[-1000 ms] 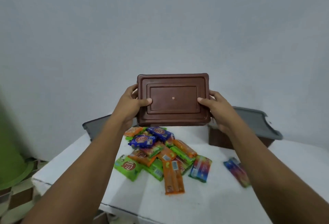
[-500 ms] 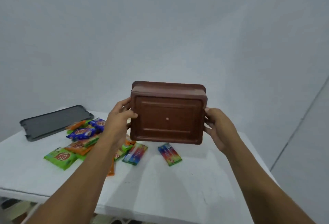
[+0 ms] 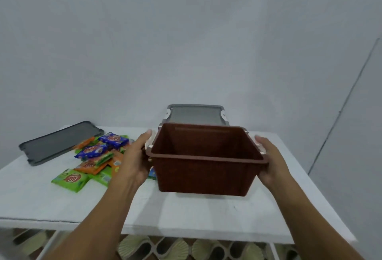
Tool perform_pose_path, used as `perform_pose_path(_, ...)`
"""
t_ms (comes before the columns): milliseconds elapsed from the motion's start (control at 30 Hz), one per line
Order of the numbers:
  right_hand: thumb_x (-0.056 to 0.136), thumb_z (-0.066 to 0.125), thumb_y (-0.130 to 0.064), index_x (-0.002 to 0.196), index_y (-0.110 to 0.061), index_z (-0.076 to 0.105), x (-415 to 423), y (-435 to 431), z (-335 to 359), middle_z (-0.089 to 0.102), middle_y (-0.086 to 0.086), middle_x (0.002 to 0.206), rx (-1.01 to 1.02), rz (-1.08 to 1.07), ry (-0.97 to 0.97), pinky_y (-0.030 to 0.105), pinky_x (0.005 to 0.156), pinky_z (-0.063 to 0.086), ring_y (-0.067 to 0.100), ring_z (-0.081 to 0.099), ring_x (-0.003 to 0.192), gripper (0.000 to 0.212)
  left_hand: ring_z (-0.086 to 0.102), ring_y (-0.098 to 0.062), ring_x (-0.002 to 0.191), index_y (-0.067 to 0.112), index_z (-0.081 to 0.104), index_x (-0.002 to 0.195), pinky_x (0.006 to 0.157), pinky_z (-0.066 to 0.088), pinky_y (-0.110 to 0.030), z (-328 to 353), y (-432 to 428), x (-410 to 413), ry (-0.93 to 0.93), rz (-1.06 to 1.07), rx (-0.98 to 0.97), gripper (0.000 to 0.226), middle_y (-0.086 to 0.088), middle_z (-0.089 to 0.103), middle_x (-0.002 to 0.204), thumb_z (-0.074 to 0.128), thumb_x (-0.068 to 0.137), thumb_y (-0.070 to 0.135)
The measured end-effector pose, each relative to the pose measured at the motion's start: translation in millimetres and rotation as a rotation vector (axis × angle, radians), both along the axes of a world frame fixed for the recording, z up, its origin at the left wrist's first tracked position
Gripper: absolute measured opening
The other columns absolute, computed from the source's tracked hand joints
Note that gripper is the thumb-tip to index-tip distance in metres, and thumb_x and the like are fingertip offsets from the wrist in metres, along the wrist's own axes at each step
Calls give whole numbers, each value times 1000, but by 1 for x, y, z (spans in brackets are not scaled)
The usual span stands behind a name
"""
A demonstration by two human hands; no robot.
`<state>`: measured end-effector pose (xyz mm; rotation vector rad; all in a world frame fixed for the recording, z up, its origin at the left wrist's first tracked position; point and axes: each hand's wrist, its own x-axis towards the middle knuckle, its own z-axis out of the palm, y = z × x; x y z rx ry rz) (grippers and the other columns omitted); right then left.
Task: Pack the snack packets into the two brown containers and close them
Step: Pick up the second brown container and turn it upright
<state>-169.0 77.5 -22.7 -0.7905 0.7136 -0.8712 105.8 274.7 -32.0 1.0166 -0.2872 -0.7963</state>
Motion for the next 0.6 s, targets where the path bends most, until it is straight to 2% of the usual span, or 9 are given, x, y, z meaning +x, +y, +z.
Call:
perform_pose_path(33,84,73,-23,89,-12,71,-6,2,-4,67,7,78,-34,14,43,34,67,50,20,64,67,13,60,-23,72,20,77,82,68,43,-39,-4,2,-1,-23,-24,24,12,-8,66,87,76,85,31)
perform_pose_path(100,85,68,-18,91,-9,70,-15,5,-13,65,8,81,-90,54,116,33,61,48,20,62,68,11,62,-22,64,18,76,71,65,44,-37,-13,4,0,-38,-42,84,20,-7,66,77,65,87,18)
perform_pose_path(200,86,60,-18,100,-7,66,-28,8,-28,64,12,87,-136,102,229,36,65,52,24,65,76,19,66,-23,59,8,72,82,64,54,-34,-22,11,-3,40,-105,141,19,-11,66,74,54,78,10)
perform_pose_path(267,85,56,-16,99,-4,65,-35,9,-38,66,13,85,-95,82,323,38,67,53,29,66,81,21,67,-24,61,4,65,97,63,56,-33,-31,13,-4,58,-155,210,25,-12,66,76,56,75,13)
perform_pose_path(367,74,60,-23,98,-2,65,-37,12,-49,62,18,91,-85,56,397,39,67,52,33,63,83,31,71,-23,78,8,71,97,70,58,-35,-43,10,-9,-58,-165,395,23,-8,72,88,65,87,28)
perform_pose_path(433,84,62,-31,95,-5,67,-34,16,-52,67,14,94,-96,28,450,44,77,55,31,67,86,29,71,-26,100,16,74,108,88,57,-44,-46,6,-15,-126,-138,465,31,-7,76,105,66,92,41)
perform_pose_path(467,92,61,-38,97,-8,68,-33,18,-53,71,10,95,-99,9,502,47,86,56,29,68,91,32,71,-25,103,19,75,108,90,55,-45,-45,6,-19,-163,-121,491,30,-5,77,104,63,95,43)
perform_pose_path(533,98,54,-52,108,-11,66,-31,18,-57,68,3,99,-114,-4,630,52,100,51,28,64,103,44,70,-23,97,19,75,101,80,52,-37,-43,6,-25,-246,-100,520,30,-3,78,95,56,101,42)
perform_pose_path(600,99,45,-60,118,-9,65,-30,18,-63,66,6,112,-144,14,727,54,101,49,30,60,111,58,70,-25,97,18,76,99,74,49,-34,-42,6,-28,-326,-98,551,38,-4,77,95,49,104,45)
